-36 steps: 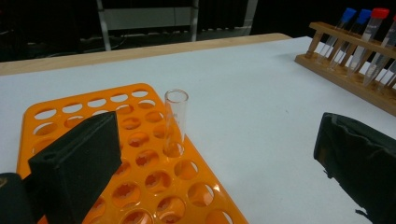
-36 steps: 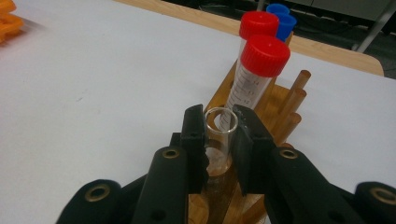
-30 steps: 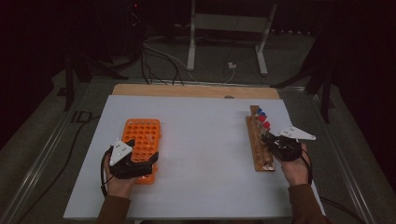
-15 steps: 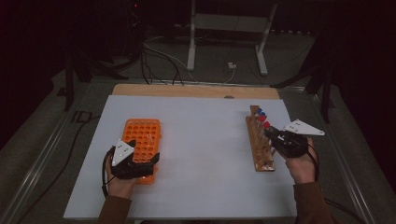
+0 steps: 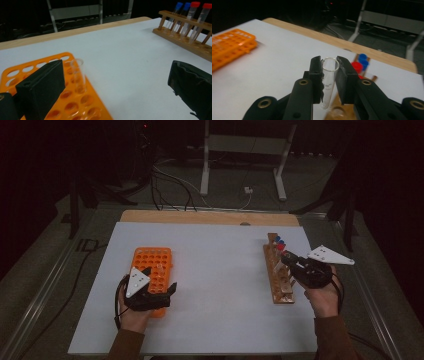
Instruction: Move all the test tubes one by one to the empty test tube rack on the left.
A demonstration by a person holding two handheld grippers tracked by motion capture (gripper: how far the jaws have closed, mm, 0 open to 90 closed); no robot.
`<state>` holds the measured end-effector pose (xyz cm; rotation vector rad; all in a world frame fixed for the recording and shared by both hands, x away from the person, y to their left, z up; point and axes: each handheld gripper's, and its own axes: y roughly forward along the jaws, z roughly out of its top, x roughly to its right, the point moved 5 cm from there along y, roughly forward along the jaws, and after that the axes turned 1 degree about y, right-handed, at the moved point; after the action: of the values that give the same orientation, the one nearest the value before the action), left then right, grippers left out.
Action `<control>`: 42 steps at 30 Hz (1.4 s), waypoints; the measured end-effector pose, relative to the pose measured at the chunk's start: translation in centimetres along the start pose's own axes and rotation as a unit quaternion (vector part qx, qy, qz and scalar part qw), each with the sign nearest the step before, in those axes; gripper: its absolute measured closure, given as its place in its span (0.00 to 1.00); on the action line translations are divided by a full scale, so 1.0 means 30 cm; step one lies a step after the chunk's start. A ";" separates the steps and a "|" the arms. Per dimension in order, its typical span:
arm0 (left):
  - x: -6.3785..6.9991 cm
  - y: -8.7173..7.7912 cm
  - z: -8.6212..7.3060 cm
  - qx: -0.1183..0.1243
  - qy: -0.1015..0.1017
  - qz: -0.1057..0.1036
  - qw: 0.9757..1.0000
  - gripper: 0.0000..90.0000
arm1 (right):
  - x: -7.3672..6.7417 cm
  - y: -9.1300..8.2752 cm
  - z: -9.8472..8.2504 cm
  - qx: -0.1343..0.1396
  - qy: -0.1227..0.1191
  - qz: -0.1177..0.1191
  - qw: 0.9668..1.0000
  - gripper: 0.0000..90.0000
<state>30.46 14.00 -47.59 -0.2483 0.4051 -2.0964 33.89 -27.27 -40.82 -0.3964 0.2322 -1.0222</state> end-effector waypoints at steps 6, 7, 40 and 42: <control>0.061 0.034 0.038 0.000 0.019 -0.019 1.000 0.02 | -0.066 0.027 0.002 -0.006 -0.007 0.026 1.000 0.85; 0.074 0.041 0.046 0.001 0.020 -0.023 1.000 0.02 | -0.066 0.027 0.002 -0.006 -0.007 0.026 1.000 0.85; 0.435 0.302 0.145 -0.020 0.079 -0.144 0.986 0.26 | -0.333 0.163 -0.006 -0.025 -0.024 0.133 0.991 0.85; 0.443 0.308 0.146 -0.019 0.079 -0.150 0.985 0.40 | -0.344 0.167 -0.008 -0.026 -0.024 0.136 0.990 0.85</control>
<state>32.15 -2.68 -46.84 -0.1734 0.5286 -2.4161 32.51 -16.11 -43.11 -0.4234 0.2622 -0.7381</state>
